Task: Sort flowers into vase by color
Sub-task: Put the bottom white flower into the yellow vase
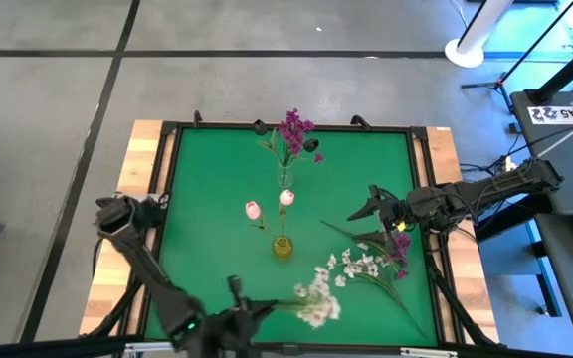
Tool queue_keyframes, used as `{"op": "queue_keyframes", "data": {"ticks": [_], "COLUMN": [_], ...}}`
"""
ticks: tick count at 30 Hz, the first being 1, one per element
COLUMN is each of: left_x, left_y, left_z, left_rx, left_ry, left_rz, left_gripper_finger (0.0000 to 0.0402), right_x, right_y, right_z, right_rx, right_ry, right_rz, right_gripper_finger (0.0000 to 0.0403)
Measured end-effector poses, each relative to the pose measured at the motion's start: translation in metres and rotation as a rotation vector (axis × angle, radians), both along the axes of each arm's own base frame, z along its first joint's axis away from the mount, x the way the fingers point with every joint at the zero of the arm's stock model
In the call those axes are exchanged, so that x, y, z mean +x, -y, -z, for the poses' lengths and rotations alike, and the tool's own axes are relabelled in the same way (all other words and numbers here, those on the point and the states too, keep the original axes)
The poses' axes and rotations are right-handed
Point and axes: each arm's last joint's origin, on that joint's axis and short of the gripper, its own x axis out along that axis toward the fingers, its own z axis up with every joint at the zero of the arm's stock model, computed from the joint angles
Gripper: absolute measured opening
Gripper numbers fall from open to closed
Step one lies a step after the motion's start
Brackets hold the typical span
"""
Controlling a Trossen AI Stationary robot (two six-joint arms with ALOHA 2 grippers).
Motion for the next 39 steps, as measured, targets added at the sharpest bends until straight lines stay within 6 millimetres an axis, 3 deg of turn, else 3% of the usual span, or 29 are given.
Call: {"op": "queue_keyframes", "data": {"ticks": [6,12,19,25,32,39], "left_x": [-0.032,-0.047,-0.049,-0.042,-0.026,-0.015], "left_y": [0.012,-0.003,-0.022,-0.02,-0.035,-0.068], "left_z": [0.006,0.027,0.065,0.092,0.088,0.071], "left_rx": [0.003,-0.181,-0.345,-0.47,-0.544,-0.35], "left_ry": [0.112,0.146,0.191,0.243,0.329,0.546], "left_rz": [-0.081,-0.136,-0.196,-0.112,0.242,0.299], "left_gripper_finger": [0.0003,0.0003,0.0003,0.0003,0.0003,0.0003], "right_x": [0.001,0.002,0.002,0.002,0.003,0.007], "right_y": [0.0,0.0,0.0,0.0,0.0,-0.001], "right_z": [-0.002,-0.005,-0.006,-0.005,-0.004,-0.001], "right_rx": [0.001,-0.009,-0.015,-0.016,-0.018,-0.024], "right_ry": [0.019,0.059,0.066,0.062,0.054,0.035], "right_rz": [0.015,0.011,0.011,0.01,0.01,0.01], "right_gripper_finger": [0.0238,0.0238,0.0238,0.0238,0.0238,0.0238]}}
